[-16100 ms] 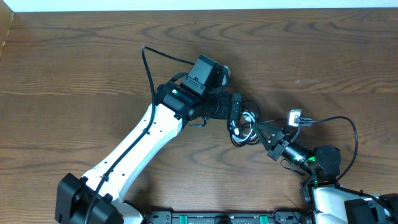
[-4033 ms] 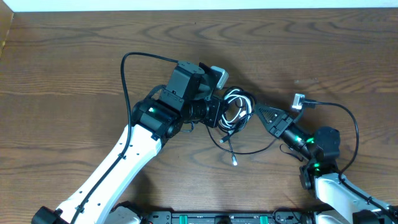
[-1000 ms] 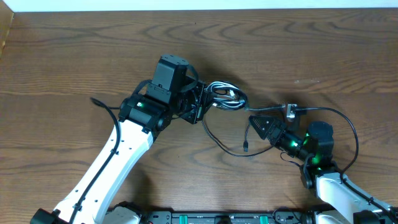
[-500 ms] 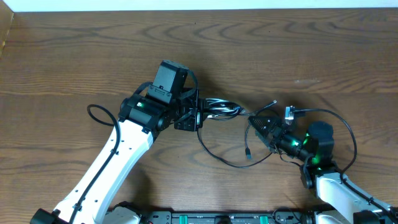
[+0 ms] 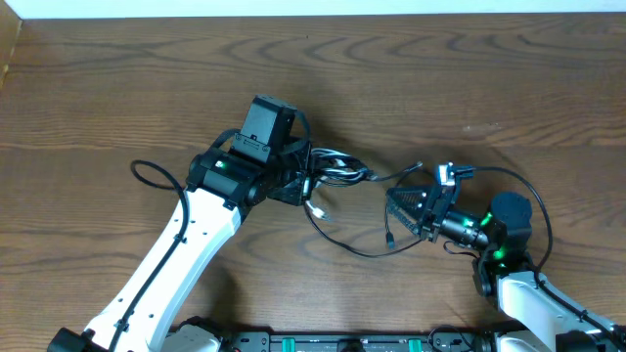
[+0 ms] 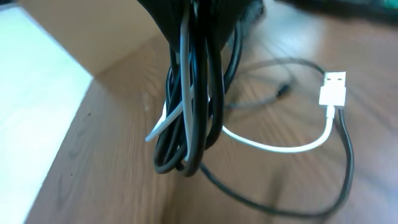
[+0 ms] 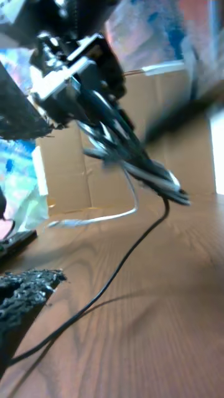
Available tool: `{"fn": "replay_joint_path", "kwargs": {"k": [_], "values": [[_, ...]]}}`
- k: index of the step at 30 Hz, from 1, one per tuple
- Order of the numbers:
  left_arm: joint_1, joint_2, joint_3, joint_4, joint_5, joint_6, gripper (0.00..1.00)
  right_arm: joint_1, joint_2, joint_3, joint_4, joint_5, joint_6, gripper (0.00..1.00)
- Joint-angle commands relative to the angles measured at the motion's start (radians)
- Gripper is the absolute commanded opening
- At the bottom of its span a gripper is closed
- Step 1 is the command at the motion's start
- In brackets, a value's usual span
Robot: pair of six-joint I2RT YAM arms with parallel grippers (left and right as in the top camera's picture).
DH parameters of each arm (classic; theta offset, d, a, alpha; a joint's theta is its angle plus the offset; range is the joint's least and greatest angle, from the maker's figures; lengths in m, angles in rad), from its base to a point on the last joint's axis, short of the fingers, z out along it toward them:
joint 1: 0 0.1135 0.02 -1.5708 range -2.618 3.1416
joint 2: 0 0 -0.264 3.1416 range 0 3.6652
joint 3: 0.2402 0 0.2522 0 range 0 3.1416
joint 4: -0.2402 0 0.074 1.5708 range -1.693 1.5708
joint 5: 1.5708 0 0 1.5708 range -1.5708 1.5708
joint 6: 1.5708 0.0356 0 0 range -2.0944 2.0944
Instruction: Untangle cables
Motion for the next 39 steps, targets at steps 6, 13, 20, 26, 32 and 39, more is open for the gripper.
{"fn": "replay_joint_path", "kwargs": {"k": [6,13,20,26,32,39], "values": [[0.003,-0.014,0.005,0.099,-0.142,0.91,0.08,-0.002,-0.003,0.003,0.005,-0.034,-0.266,0.63],[0.002,-0.014,0.005,0.139,0.0,1.328,0.08,-0.002,-0.003,0.003,0.047,-0.044,-0.281,0.6],[0.002,-0.014,0.005,0.14,0.065,1.472,0.08,-0.002,-0.003,0.003,0.209,-0.076,-0.281,0.58],[0.002,-0.014,0.005,0.144,0.186,1.524,0.08,-0.002,-0.003,0.003,0.263,-0.02,-0.261,0.53],[-0.002,-0.014,0.005,0.141,0.2,1.576,0.08,-0.002,-0.003,0.003,0.315,0.026,-0.032,0.46],[-0.104,-0.009,0.005,0.158,0.132,1.654,0.08,0.03,-0.003,0.003,0.446,0.163,0.196,0.47]]}}
